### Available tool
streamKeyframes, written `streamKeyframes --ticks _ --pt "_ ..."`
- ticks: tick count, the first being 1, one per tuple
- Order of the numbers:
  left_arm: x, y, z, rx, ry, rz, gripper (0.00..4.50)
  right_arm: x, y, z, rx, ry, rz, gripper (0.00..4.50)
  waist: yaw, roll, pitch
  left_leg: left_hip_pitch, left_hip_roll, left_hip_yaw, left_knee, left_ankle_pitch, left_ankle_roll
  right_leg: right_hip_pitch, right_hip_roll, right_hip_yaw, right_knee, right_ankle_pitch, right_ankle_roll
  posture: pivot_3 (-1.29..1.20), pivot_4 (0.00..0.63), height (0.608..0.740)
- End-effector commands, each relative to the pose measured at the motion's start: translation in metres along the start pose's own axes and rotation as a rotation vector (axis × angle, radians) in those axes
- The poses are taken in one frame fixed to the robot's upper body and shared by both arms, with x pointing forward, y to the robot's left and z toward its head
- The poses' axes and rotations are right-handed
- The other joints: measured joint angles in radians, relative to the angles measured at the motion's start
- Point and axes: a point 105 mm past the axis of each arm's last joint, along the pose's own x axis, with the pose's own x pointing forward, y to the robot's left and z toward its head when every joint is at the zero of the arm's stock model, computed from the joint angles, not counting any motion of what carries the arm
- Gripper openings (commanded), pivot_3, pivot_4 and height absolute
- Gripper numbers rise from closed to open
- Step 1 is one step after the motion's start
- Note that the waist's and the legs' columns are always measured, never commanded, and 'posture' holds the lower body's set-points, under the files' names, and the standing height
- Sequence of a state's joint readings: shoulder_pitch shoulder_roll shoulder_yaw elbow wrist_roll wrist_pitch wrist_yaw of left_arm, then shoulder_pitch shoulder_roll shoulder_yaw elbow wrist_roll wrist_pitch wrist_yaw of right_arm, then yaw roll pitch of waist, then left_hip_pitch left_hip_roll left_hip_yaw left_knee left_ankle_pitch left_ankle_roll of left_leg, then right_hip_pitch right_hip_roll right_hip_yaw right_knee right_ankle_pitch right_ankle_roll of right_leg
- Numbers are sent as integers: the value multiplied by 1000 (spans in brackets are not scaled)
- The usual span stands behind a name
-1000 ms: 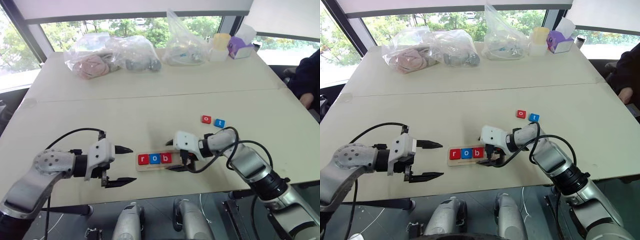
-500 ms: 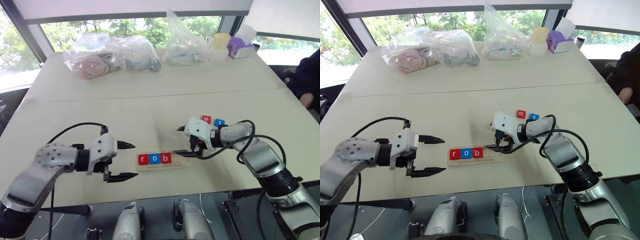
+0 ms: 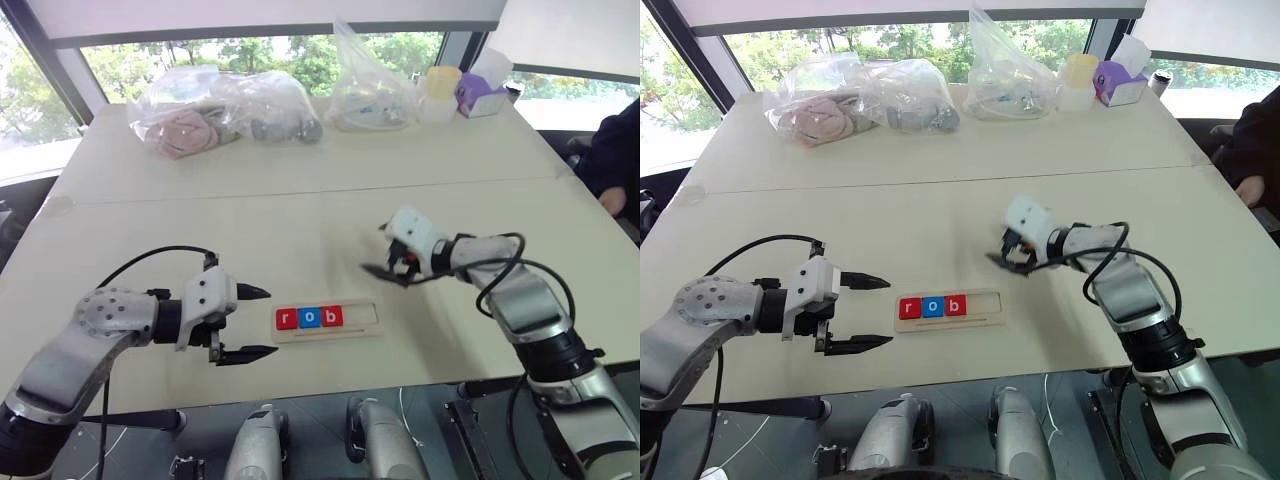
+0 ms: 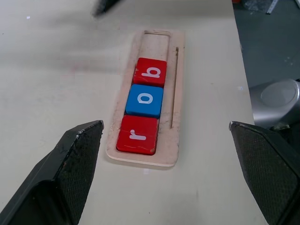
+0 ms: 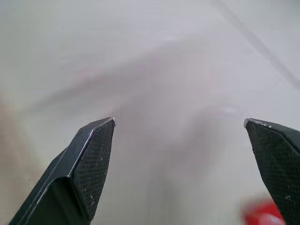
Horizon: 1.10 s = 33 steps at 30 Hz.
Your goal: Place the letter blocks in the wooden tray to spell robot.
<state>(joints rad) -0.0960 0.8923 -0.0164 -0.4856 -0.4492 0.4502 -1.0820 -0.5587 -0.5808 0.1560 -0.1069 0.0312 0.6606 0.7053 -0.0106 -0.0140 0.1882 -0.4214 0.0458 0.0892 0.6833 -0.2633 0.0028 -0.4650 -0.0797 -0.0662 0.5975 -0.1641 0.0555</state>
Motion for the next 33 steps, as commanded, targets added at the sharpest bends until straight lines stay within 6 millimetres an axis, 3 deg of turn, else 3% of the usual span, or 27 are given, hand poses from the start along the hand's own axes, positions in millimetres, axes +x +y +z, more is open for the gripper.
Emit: streamKeyframes --ticks 1,8,13,23,33 --pt "1 0 11 48 -26 0 4500 -4 -25 -7 134 60 -229 4469 0 0 0 0 0 0 0 0 0 0 0 0 0 0 0 0 150 740" --pt "3 0 13 55 -30 -5 4500 -5 2 -16 449 146 -313 4469 -3 1 0 0 0 0 0 0 0 -1 1 0 1 0 0 0 150 740" --pt "5 1 14 62 -34 -12 4500 -5 -2 -29 530 188 -423 4469 -1 1 0 -1 0 0 0 0 0 0 0 0 1 0 0 0 150 740" --pt "6 1 15 68 -37 -15 4500 -1 -17 -26 597 158 -504 4469 -7 1 0 -1 0 -1 0 0 0 -1 1 0 1 0 0 0 150 740" --pt "8 1 14 65 -40 -5 4500 21 -12 -27 704 169 -484 4469 -7 1 -1 0 0 -2 0 0 0 -1 1 0 1 0 0 0 150 740"
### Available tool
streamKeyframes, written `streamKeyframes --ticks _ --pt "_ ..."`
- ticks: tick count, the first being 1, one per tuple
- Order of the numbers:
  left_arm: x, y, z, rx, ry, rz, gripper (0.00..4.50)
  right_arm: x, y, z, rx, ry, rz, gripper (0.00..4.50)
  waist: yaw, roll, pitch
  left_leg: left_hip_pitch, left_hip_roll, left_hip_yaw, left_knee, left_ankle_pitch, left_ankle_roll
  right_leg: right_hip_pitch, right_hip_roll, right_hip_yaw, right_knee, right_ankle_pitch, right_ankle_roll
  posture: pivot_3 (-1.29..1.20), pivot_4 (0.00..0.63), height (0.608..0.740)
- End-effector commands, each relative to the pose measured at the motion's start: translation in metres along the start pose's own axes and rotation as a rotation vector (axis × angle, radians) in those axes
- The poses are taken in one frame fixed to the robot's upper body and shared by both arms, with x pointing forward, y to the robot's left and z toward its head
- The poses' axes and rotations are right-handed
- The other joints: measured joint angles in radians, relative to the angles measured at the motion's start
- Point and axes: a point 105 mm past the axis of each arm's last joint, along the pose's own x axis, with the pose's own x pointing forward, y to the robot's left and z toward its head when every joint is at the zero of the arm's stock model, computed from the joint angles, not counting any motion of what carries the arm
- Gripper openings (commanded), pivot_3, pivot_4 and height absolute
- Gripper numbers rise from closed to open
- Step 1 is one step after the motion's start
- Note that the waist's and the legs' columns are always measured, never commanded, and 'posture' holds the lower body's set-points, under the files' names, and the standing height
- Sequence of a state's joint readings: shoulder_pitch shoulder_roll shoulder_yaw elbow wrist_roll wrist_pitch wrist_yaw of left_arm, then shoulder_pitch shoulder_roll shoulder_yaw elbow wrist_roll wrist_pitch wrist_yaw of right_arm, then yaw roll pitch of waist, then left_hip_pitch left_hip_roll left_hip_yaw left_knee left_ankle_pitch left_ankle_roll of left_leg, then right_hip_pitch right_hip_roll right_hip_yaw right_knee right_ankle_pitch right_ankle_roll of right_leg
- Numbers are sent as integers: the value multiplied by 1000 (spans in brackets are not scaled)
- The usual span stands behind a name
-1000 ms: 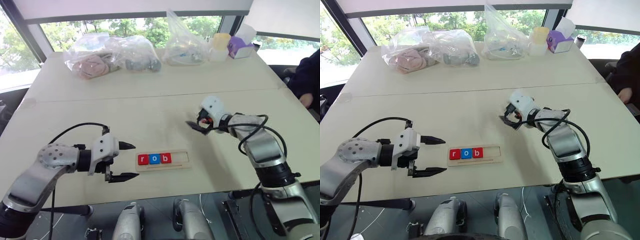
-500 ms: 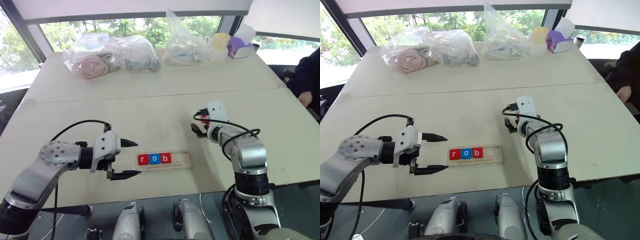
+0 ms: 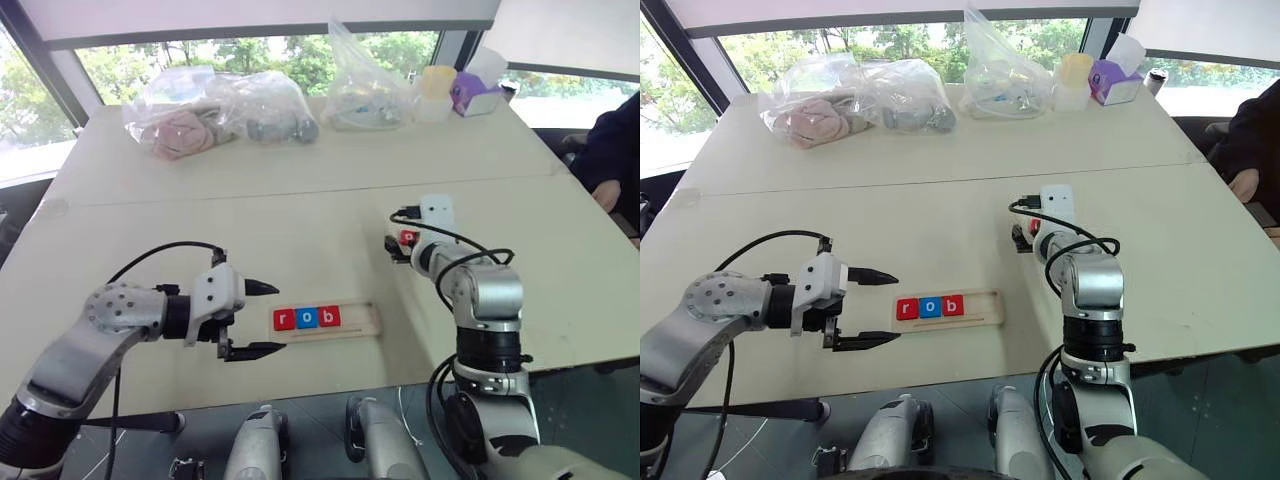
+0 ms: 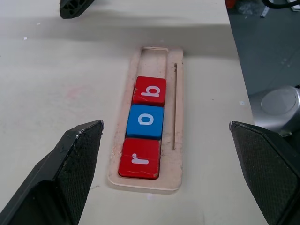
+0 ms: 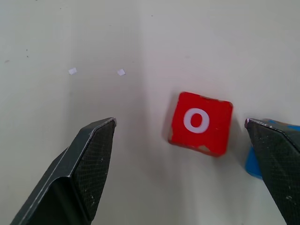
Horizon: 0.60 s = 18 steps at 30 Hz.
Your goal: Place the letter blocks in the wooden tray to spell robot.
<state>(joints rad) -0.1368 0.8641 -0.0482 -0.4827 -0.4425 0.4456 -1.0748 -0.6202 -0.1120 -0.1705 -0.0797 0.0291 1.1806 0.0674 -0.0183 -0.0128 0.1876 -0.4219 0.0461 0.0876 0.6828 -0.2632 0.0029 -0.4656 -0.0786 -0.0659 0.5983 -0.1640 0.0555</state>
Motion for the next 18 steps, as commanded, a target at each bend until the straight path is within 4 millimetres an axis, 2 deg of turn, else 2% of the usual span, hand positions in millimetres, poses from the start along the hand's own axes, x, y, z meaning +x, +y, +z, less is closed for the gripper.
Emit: streamKeyframes --ticks 1,7,8,9,13,14,18 --pt "0 0 7 41 -10 7 4500 3 7 12 19 -41 18 4469 1 0 0 0 0 0 0 0 0 0 0 0 0 0 0 0 150 740" --pt "-1 0 7 40 -7 20 4500 13 10 3 66 -4 14 4469 -1 0 0 0 0 -1 0 0 0 0 0 0 0 0 0 0 150 740" --pt "-1 0 6 39 -7 22 4500 14 10 1 72 5 16 3939 -2 0 0 0 0 -1 0 0 0 0 0 0 0 0 0 0 150 740" --pt "-1 0 6 39 -7 23 4500 14 10 -1 80 14 17 3682 -1 0 0 0 0 -2 0 0 0 0 0 0 0 0 0 0 150 740" --pt "-1 0 6 39 -6 28 4500 13 7 -7 77 37 13 1453 -4 0 0 0 0 -2 0 0 0 0 0 0 0 0 0 0 150 740" --pt "0 0 6 39 -8 29 4500 12 7 -8 67 40 14 1155 -4 0 0 1 0 -2 0 0 0 0 0 0 0 0 0 0 150 740" --pt "0 0 5 39 -8 32 4500 4 9 -10 13 44 48 1169 -2 0 0 1 1 -3 -1 0 0 0 1 0 0 0 0 0 150 740"
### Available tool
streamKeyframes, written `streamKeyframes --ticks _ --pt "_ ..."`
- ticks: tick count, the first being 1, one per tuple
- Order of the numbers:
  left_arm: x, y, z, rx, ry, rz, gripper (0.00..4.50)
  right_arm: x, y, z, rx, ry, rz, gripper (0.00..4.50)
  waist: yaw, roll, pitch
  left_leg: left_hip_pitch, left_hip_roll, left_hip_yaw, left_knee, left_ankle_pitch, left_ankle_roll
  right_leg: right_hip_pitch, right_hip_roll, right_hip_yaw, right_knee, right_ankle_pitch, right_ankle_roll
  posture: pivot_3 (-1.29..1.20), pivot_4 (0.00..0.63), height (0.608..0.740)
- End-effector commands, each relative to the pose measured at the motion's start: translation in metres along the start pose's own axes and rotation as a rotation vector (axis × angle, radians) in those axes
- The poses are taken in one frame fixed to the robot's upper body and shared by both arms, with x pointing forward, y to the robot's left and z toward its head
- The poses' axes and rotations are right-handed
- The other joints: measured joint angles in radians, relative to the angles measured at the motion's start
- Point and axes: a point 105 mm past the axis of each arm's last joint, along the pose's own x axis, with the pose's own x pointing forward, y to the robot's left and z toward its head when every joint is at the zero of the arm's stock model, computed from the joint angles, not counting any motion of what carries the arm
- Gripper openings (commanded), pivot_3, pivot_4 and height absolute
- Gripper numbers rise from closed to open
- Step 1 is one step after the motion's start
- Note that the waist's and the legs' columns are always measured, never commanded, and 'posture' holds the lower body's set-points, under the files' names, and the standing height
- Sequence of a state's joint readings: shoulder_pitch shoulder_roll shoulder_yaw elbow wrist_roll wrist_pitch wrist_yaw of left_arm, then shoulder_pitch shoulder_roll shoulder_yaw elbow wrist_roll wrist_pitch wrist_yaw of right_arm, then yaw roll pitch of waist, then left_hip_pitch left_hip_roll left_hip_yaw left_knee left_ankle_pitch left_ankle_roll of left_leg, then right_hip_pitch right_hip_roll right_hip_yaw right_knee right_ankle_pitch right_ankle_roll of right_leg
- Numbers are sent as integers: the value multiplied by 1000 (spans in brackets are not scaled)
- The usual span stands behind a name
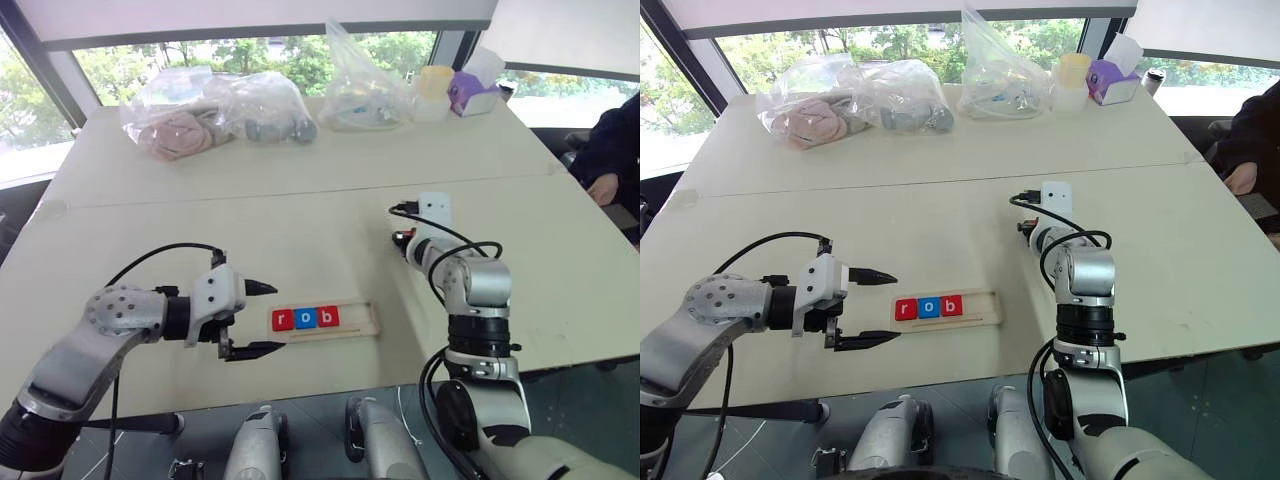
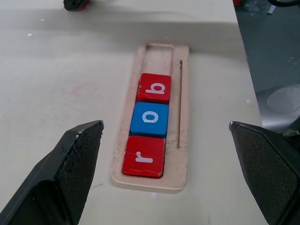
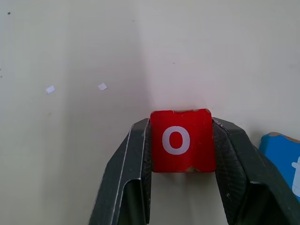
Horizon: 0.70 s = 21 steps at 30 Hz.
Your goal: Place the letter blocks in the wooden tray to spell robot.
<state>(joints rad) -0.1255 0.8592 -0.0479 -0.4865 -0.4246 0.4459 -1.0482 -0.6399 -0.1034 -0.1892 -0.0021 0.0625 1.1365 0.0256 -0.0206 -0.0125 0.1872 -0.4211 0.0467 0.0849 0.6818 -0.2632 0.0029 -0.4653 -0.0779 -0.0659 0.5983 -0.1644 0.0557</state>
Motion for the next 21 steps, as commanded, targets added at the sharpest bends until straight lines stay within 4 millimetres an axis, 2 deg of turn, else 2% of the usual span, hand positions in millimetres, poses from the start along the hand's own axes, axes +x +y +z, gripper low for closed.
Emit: streamKeyframes --ticks 1,4,6,8,12,18,21 --pt "-1 -1 8 39 -21 1 4500 -9 10 -6 -39 22 73 1169 1 0 0 0 0 0 0 0 0 0 0 0 0 0 0 0 150 740" --pt "-1 -1 8 39 -23 -1 4500 -33 14 10 -104 -35 139 1169 2 0 0 0 0 0 0 0 0 0 0 0 0 0 0 0 150 740" --pt "0 -1 8 39 -23 -3 4500 -44 14 12 -127 -41 164 1169 3 1 0 -1 0 0 0 0 0 -1 0 0 0 0 0 0 150 740" --pt "0 -2 7 37 -23 -8 4500 -59 4 7 -139 -26 154 1169 6 1 0 -1 0 0 0 0 0 -1 -1 0 -1 -1 1 0 150 740" --pt "2 -1 5 36 -26 -14 4500 -82 -10 -20 -134 48 130 1169 10 1 0 -2 1 -1 0 0 0 -1 -1 0 -2 -2 2 0 150 740" --pt "4 -1 3 39 -33 -29 4500 -98 -15 -61 -102 115 124 1169 5 1 0 -3 1 0 0 0 0 -2 -1 0 -2 -2 2 0 150 740" --pt "5 -1 3 42 -36 -39 4500 -100 -14 -67 -88 121 118 1169 5 1 0 -3 1 -1 0 0 0 -2 -1 0 -2 -2 3 0 150 740"
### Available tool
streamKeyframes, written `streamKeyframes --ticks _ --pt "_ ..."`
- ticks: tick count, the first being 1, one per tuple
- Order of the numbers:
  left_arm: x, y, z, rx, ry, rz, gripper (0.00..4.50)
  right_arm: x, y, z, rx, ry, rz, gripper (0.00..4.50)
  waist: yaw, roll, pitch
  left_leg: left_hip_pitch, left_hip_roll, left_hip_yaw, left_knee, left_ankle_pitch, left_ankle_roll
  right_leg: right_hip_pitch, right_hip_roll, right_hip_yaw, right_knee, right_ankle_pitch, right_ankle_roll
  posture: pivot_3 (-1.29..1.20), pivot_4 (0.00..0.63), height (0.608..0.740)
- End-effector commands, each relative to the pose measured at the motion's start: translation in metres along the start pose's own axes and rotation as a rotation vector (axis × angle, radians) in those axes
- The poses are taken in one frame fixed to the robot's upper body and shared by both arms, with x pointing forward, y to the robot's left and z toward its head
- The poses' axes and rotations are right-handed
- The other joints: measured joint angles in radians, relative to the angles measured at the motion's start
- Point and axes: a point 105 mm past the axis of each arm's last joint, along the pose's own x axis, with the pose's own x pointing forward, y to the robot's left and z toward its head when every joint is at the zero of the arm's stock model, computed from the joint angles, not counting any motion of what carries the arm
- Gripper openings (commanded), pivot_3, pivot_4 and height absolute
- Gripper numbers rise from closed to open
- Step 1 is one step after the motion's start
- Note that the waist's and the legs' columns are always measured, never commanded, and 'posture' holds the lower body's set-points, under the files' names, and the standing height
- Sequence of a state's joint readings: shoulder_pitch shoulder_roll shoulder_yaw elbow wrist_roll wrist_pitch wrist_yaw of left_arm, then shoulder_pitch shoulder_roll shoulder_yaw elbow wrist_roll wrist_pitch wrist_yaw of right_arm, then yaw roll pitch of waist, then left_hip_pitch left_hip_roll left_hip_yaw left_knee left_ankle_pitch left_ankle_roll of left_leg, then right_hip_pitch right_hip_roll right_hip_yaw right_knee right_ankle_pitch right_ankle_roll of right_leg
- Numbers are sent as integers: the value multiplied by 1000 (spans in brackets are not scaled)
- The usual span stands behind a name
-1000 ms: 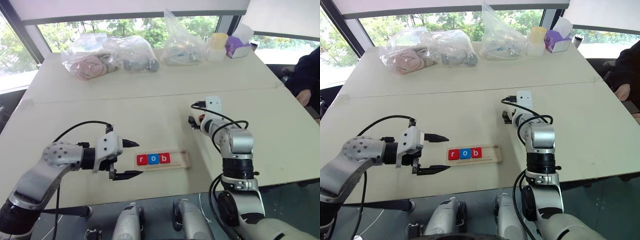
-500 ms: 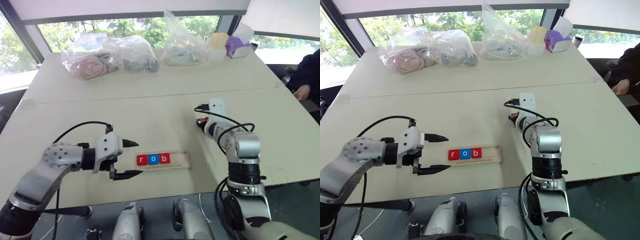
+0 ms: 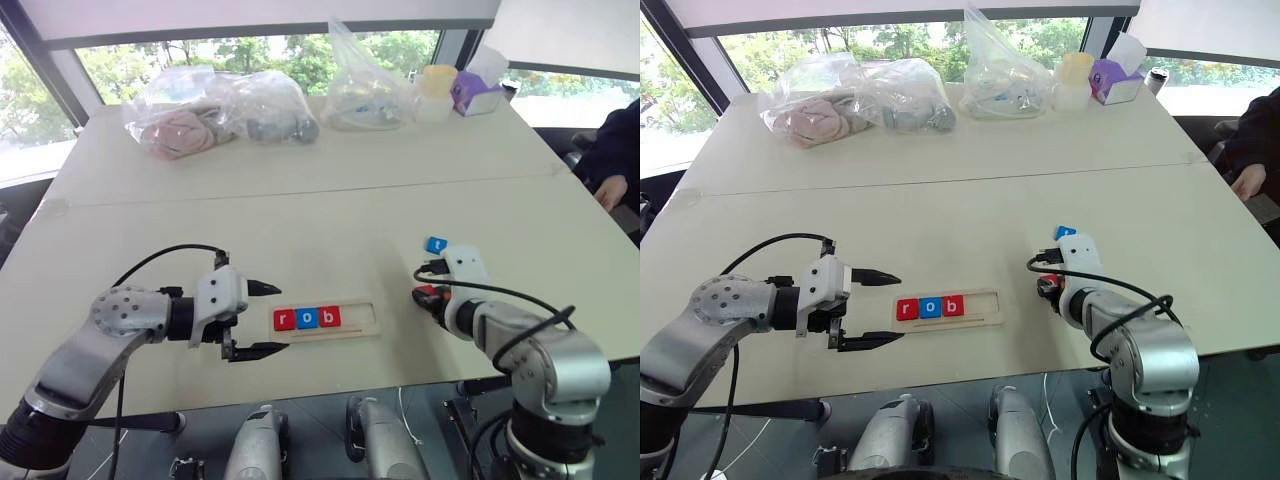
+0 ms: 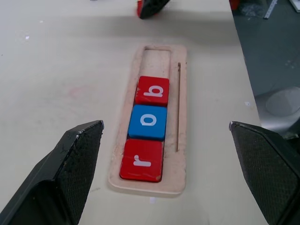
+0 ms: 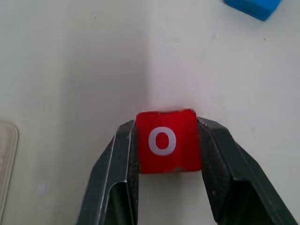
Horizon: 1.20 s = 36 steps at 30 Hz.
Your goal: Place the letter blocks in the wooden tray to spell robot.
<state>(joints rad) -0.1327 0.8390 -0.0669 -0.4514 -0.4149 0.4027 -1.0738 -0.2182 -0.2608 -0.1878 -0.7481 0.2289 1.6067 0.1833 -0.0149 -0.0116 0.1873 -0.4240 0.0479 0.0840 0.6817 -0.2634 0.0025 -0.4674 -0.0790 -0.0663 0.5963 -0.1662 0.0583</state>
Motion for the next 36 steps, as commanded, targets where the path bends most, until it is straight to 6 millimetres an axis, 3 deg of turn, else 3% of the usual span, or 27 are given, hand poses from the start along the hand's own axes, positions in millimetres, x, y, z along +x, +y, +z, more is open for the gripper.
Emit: streamKeyframes --ticks 1,6,7,9,10,12,16,23,30,36 --pt "1 1 5 40 -11 -16 4500 -4 4 -2 14 -14 0 1169 0 0 0 0 0 0 0 0 0 0 0 0 0 0 0 0 150 740" --pt "-1 4 5 48 -7 -18 4500 -5 8 -8 21 -7 5 1169 0 0 0 0 1 0 0 0 0 0 0 0 -1 0 0 0 150 740" --pt "-1 4 5 49 -6 -19 4500 -6 9 -9 20 -7 6 2230 0 0 0 0 1 0 0 0 0 0 -1 0 -1 0 0 0 150 740" --pt "-1 4 5 51 -4 -21 4500 -7 8 -7 4 -9 11 3111 0 0 0 -1 1 0 -1 0 0 0 -1 0 -1 0 0 0 150 740" --pt "-1 4 5 52 -4 -22 4500 -8 7 -5 -13 -11 19 3799 0 0 0 -1 1 0 -1 0 0 0 -1 0 -1 0 0 0 150 740" --pt "-1 4 5 53 -3 -22 4500 -11 7 3 -97 -22 61 4452 2 0 0 -1 1 0 -1 0 0 0 -1 0 -2 0 0 0 150 740" --pt "-1 6 5 57 -2 -20 4500 -26 8 22 -530 -27 260 4452 2 4 3 -2 -1 2 0 0 0 0 -4 0 -5 0 0 0 150 740" --pt "2 9 8 64 -7 -13 4500 -22 -14 17 -955 33 554 4452 1 2 3 -2 -2 1 -3 0 0 2 0 -2 -12 -1 1 0 150 740" --pt "1 10 9 69 -6 7 4500 1 -29 23 -1066 36 630 4452 3 2 3 -2 -2 2 -1 0 1 2 0 -2 -10 0 1 0 150 740" --pt "0 9 9 67 -5 20 4500 9 -38 20 -1090 86 691 4452 6 1 3 -1 -2 2 1 0 1 3 0 -2 -9 0 1 0 150 740"
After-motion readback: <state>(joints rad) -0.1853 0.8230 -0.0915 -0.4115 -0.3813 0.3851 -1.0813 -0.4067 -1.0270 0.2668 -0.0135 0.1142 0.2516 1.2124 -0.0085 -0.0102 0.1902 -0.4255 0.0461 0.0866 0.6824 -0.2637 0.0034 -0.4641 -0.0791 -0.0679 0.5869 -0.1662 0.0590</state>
